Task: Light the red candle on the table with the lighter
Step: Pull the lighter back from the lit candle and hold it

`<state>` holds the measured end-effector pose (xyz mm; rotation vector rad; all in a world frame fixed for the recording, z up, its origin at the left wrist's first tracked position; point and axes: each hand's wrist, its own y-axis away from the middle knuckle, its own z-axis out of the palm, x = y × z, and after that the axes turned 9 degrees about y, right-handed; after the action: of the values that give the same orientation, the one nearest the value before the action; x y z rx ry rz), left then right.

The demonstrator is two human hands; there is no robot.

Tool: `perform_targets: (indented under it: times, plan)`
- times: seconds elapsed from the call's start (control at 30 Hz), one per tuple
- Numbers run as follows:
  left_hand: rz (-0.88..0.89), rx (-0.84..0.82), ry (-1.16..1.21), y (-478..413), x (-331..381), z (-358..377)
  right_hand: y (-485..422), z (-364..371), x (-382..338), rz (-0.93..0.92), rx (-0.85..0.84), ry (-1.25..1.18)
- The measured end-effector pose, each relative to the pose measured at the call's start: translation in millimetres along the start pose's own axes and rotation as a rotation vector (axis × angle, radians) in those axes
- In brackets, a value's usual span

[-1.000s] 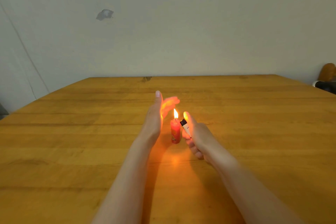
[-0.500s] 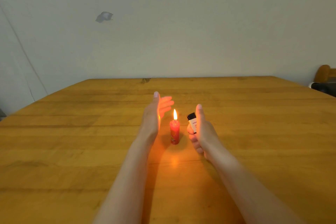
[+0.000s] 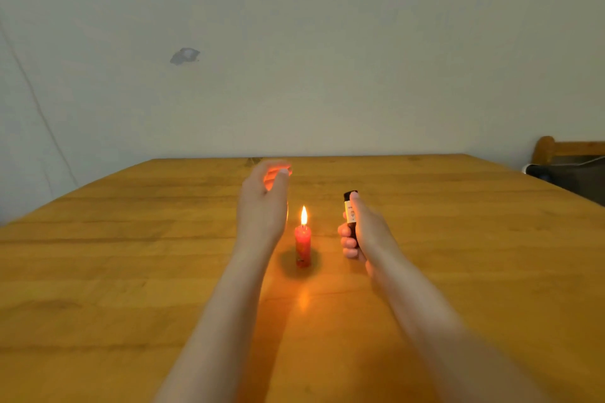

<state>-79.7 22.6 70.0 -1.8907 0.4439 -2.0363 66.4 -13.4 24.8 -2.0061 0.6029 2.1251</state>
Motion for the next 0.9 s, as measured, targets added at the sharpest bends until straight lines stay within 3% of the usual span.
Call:
perform_targets:
  times: [0.2, 0.37, 0.9]
  plan:
    - [0.107, 0.035, 0.026, 14, 27, 12, 18, -12, -19, -0.2, 0.048, 0.044]
    - [0.134, -0.048, 0.056, 41, 40, 40, 40, -24, -30, -0.332, 0.104, 0.071]
    - [-0.065, -0.285, 0.021, 92, 34, 130, 62, -93, -35, -0.332, 0.152, -0.049]
